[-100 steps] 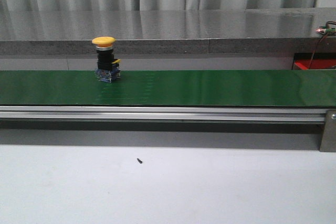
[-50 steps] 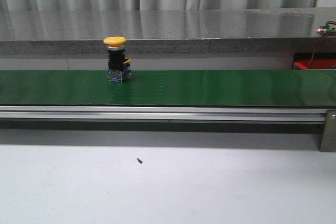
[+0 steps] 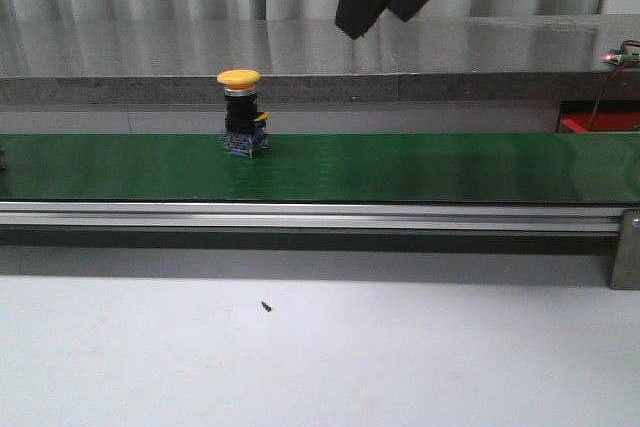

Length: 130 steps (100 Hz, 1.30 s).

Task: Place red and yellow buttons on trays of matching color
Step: 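Move the right gripper over the belt toward the yellow button, then lower the right gripper onto the yellow button and grasp it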

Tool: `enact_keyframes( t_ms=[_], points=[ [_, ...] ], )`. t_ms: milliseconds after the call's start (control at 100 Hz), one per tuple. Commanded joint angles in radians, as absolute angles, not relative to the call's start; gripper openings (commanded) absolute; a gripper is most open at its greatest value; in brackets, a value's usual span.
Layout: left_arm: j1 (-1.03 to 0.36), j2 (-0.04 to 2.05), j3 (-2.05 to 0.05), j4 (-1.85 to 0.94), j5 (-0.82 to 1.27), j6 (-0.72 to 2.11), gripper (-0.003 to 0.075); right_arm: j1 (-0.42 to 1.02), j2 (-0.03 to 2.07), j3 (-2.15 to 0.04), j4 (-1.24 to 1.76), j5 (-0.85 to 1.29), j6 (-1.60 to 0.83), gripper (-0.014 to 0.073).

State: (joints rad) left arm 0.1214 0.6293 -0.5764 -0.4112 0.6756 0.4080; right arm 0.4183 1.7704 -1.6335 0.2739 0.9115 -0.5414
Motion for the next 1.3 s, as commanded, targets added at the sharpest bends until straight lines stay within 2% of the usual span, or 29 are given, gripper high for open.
enact_keyframes(
  t_ms=[0, 180, 1290],
  points=[
    [0.116, 0.627, -0.603, -0.444, 0.613, 0.409, -0.0020, 0.423, 1.759, -1.688, 0.292, 0.851, -0.577, 0.0569],
    [0.116, 0.627, -0.603, -0.444, 0.613, 0.409, -0.0020, 0.433, 1.799, -1.697, 0.309, 0.780, -0.578, 0.0569],
    [0.116, 0.627, -0.603, -0.444, 0.613, 0.409, -0.0020, 0.405, 1.868, -1.706, 0.310, 0.759, -0.606, 0.0569]
  ],
)
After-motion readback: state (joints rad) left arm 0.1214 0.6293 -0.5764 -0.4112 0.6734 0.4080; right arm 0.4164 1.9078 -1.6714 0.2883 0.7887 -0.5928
